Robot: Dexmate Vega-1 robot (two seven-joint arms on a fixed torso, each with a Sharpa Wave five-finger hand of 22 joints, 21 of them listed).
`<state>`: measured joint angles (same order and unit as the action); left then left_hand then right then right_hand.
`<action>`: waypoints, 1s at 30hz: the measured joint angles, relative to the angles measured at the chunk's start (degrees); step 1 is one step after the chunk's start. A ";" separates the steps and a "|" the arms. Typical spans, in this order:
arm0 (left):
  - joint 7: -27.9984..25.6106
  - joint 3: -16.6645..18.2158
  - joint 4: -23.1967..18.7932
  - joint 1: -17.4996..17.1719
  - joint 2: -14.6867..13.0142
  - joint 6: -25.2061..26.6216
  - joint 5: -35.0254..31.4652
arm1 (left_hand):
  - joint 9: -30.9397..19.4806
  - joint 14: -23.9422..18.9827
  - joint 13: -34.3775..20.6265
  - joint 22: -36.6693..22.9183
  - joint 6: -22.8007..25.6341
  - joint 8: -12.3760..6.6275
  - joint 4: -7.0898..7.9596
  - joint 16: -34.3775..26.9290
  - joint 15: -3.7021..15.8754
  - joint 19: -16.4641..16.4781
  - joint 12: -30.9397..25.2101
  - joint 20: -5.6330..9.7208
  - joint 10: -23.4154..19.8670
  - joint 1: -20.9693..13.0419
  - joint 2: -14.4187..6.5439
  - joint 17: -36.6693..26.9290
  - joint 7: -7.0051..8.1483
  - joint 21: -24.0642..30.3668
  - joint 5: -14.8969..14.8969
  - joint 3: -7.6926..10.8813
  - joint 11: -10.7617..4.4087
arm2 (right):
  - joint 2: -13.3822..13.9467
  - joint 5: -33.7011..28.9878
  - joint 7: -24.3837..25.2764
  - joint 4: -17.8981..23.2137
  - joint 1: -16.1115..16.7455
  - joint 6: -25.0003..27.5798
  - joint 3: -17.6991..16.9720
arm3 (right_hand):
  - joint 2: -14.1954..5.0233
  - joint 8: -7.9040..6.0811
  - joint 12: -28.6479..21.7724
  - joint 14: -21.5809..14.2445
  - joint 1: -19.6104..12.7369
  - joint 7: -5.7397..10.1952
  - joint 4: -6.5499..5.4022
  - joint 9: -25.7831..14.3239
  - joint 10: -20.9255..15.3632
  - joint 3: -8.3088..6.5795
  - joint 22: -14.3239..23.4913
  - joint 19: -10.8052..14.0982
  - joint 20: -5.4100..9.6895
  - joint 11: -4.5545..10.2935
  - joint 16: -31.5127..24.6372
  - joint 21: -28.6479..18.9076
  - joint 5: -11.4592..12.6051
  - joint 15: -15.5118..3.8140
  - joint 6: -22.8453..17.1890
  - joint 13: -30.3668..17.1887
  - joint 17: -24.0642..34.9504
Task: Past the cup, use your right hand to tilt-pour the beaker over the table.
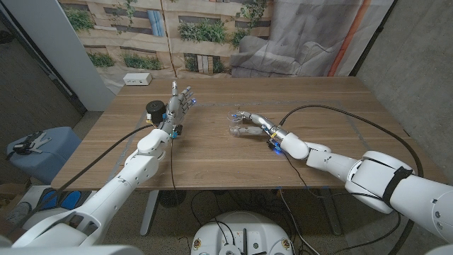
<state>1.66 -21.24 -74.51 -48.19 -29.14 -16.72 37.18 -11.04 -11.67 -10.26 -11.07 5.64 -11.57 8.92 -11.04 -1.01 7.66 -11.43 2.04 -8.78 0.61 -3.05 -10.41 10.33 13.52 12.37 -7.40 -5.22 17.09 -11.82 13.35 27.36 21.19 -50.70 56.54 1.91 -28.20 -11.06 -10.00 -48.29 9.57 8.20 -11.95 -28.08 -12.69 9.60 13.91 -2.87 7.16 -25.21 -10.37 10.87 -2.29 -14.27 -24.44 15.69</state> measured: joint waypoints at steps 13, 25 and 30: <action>0.00 0.00 0.00 0.00 0.00 0.00 0.00 | 0.00 0.00 0.00 0.00 0.00 0.00 0.00 0.00 0.00 0.00 0.00 0.00 0.00 -0.02 -0.02 0.00 0.00 0.00 0.00 0.00 0.00 | 0.15 1.51 -3.86 -1.06 -1.12 -1.49 0.39 | 1.68 3.17 0.26 4.29 2.59 -2.06 -0.19 -0.01 7.86 0.91 0.01 -3.85 -1.41 -2.14 2.71 0.00 0.87 1.48 5.71 0.30 0.01; -0.01 0.00 0.00 0.00 -0.01 0.00 0.00 | 0.00 0.00 0.00 0.00 0.00 0.00 0.04 0.00 0.00 0.00 0.00 0.00 0.00 -0.31 -0.31 0.00 0.00 0.00 0.00 -0.42 0.00 | 0.18 3.84 -8.66 -2.44 -2.22 -2.41 0.37 | 2.07 6.93 0.26 9.35 5.99 -2.83 -0.99 -0.01 14.19 1.98 0.01 -8.38 -2.44 -3.57 5.53 0.16 1.48 4.89 10.86 1.04 0.12; -0.01 0.00 0.00 0.00 -0.01 0.00 0.00 | 0.00 0.00 0.00 0.00 0.00 0.00 -0.01 0.00 0.00 0.00 0.00 0.00 0.00 -0.31 -0.31 0.00 0.00 0.00 0.00 -0.47 0.00 | 0.01 5.27 -11.39 -3.30 -2.97 -2.41 0.34 | 2.39 8.85 0.26 11.95 6.91 -3.33 -1.17 0.24 17.40 2.28 0.02 -9.83 -2.67 -4.47 6.82 0.15 1.79 6.29 13.43 1.58 0.16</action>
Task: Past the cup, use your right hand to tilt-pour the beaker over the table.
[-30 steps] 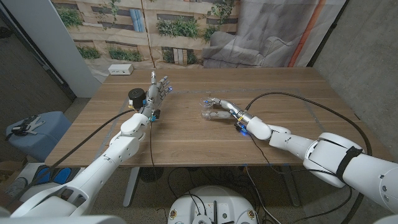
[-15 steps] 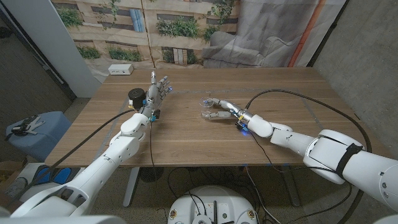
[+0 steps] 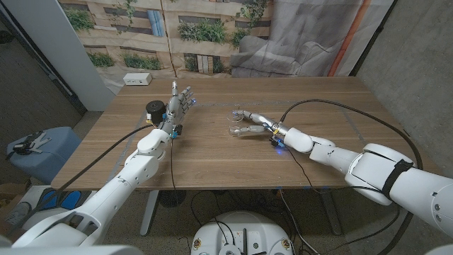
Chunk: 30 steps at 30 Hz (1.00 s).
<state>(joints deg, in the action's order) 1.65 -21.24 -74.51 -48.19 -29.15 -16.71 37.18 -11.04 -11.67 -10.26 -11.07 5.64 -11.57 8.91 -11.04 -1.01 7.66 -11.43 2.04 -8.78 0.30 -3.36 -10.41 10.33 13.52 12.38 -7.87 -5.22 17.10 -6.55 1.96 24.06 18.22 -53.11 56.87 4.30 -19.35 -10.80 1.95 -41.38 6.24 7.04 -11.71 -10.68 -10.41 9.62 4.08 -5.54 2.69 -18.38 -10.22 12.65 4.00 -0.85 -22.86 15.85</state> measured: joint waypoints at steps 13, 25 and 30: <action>0.00 0.00 0.00 0.02 0.02 0.00 0.00 | 0.00 0.00 0.00 0.00 0.00 0.00 0.00 0.00 0.00 0.00 0.00 0.00 0.00 0.00 0.00 0.00 0.00 0.00 0.00 0.00 0.00 | -0.46 3.58 -7.01 -1.39 -2.00 1.55 0.00 | 1.60 5.63 0.45 6.28 3.29 -0.62 -0.38 0.53 9.11 1.96 -0.03 -3.98 -0.72 -1.96 3.39 -0.04 2.06 2.98 7.77 1.85 -0.01; 0.03 0.00 0.01 0.02 0.03 0.00 0.00 | 0.00 0.00 0.00 0.00 0.00 0.00 0.00 0.00 0.00 0.31 0.00 0.31 0.00 0.00 0.00 0.00 0.00 0.00 0.00 0.00 0.00 | 0.16 6.38 -14.64 -1.55 -3.41 0.93 0.07 | 1.87 7.54 0.45 7.77 5.20 -0.62 -0.69 0.79 13.46 3.10 -0.18 -6.15 -1.25 -3.09 4.45 0.01 2.86 3.67 10.59 3.17 -0.16; 0.03 0.00 0.02 0.02 0.02 -0.01 -0.01 | 0.00 0.00 0.00 0.00 0.00 0.00 0.00 0.00 0.00 0.31 0.00 0.30 0.00 0.00 0.00 0.00 0.00 -0.38 0.00 0.01 0.00 | 1.04 7.21 -16.71 -0.52 -3.43 -1.11 -0.81 | 2.54 7.54 0.45 7.76 5.87 -0.62 -0.79 0.79 13.67 3.32 -0.11 -6.39 -1.08 -3.30 4.93 0.00 3.31 3.67 10.59 3.22 -0.16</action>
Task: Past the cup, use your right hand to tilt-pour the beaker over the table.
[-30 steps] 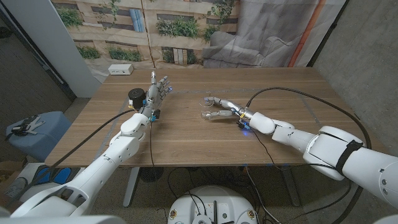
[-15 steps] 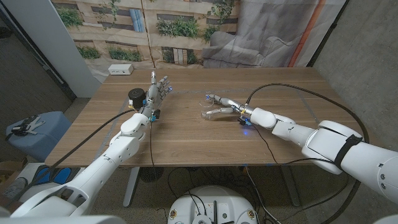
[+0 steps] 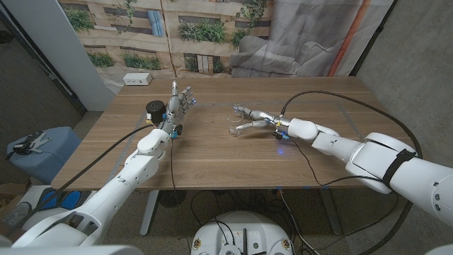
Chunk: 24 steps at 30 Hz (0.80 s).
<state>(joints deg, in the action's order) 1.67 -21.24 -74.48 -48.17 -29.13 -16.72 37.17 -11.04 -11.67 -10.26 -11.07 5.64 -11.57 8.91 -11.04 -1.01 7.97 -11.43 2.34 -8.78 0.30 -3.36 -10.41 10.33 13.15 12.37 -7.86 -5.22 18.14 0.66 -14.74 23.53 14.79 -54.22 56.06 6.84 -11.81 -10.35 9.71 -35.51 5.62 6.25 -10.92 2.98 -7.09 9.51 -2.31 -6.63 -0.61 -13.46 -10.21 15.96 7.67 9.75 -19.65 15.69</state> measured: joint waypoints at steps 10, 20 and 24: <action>0.00 -0.01 0.02 0.00 0.00 -0.02 0.00 | 0.00 0.00 0.00 0.00 0.00 0.00 0.00 0.00 0.00 0.00 0.00 0.00 0.00 0.00 0.00 0.00 0.00 -0.06 0.00 0.00 0.00 | 2.41 2.18 -3.17 5.08 1.68 -1.67 -3.53 | -0.15 0.00 0.00 0.11 1.36 -1.14 -0.56 -0.01 0.30 0.56 0.00 0.89 1.33 0.31 0.00 -0.44 0.00 -0.56 0.09 0.77 0.01; 0.00 -0.02 0.02 0.00 0.01 -0.03 -0.01 | 0.00 0.00 0.00 0.00 0.00 0.00 0.00 0.00 0.00 0.00 0.00 0.00 0.00 0.00 0.00 0.00 0.00 -0.06 0.00 0.00 0.00 | 6.90 4.61 -3.34 17.27 6.71 4.81 -8.81 | -0.90 0.00 -0.28 0.31 3.32 -2.78 -1.61 0.27 0.61 1.61 0.00 2.16 2.79 0.62 0.00 -0.44 0.43 -1.42 -0.93 1.69 0.01; 0.00 -0.02 0.02 0.00 0.01 -0.03 -0.01 | 0.00 0.00 0.00 0.00 0.00 0.00 0.00 0.00 0.00 0.00 0.00 0.00 0.00 0.00 0.00 0.00 0.00 -0.06 0.00 0.00 0.00 | 8.58 5.23 -2.14 22.21 8.85 8.77 -10.51 | -1.27 0.00 -0.28 0.09 4.74 -3.63 -2.31 0.27 0.39 1.96 -0.01 2.46 3.90 0.83 0.00 -0.87 0.43 -1.77 -1.36 2.26 0.01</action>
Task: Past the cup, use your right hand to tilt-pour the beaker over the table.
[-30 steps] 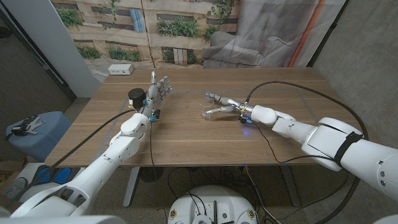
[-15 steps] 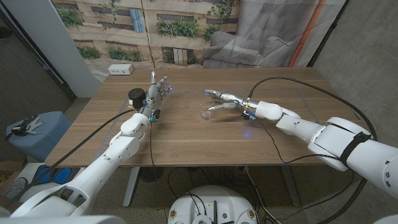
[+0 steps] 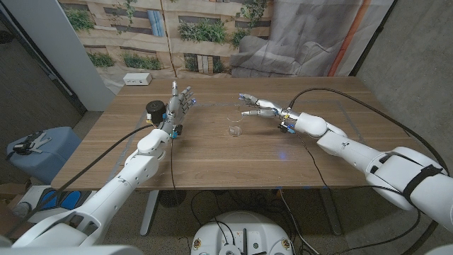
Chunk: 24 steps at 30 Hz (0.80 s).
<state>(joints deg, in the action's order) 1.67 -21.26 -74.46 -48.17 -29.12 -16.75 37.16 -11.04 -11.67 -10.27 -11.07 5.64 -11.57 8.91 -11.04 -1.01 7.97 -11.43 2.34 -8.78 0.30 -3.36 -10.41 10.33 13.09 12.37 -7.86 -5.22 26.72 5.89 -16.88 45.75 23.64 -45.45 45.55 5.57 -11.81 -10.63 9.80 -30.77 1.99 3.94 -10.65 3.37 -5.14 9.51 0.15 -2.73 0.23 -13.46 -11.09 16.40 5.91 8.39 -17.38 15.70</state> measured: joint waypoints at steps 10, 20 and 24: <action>-0.02 0.00 -0.01 0.00 -0.02 0.00 -0.01 | 0.00 0.00 0.00 0.00 0.00 0.00 0.08 0.00 0.00 0.00 0.00 0.00 0.00 0.00 0.00 0.00 0.00 0.00 0.00 -0.40 0.00 | 4.32 2.86 3.62 13.48 6.53 10.07 -5.21 | -0.90 0.00 -0.40 -0.20 3.02 -2.36 -1.50 0.26 -0.65 1.02 0.00 1.01 1.00 0.60 0.00 0.00 0.00 -1.43 -1.77 1.40 -0.29; -0.05 0.00 -0.03 0.00 -0.02 0.00 -0.01 | 0.00 0.00 0.00 0.00 0.00 0.00 0.08 0.00 0.00 0.00 0.00 0.00 0.00 0.00 0.00 0.00 0.00 0.00 0.00 -0.40 0.00 | 7.49 5.58 7.30 23.40 12.83 16.11 -10.62 | -1.83 0.00 -0.63 -1.66 6.79 -4.47 -3.40 0.53 -2.23 2.29 -0.01 2.04 2.02 0.89 -0.67 0.00 -0.38 -2.44 -3.88 3.20 -0.55; -0.05 0.00 -0.03 -0.01 -0.02 0.00 -0.01 | 0.00 0.00 0.00 0.00 0.00 0.00 0.08 0.00 0.00 0.00 0.00 0.00 0.00 0.00 0.00 0.00 0.00 0.00 0.00 -0.40 0.00 | 8.17 7.04 9.10 24.55 14.61 18.38 -12.31 | -2.28 0.00 -0.63 -1.90 8.30 -4.86 -3.96 0.53 -2.69 2.37 0.00 2.36 2.34 1.00 -0.67 0.00 -0.38 -2.68 -4.32 3.55 -0.55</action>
<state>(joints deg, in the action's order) 1.62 -21.26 -74.49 -48.17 -29.14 -16.75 37.15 -11.04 -11.67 -10.26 -11.07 5.64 -11.57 8.99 -11.04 -1.01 7.97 -11.43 2.34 -8.78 0.30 -3.36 -10.41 10.33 13.09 12.37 -8.26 -5.22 34.89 12.93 -7.78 70.30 38.25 -27.07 33.24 3.30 -11.81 -11.26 7.90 -22.47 -2.87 -0.02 -10.12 0.69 -2.76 9.50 2.50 -0.39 1.23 -14.12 -11.08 16.01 3.22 4.07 -13.83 15.15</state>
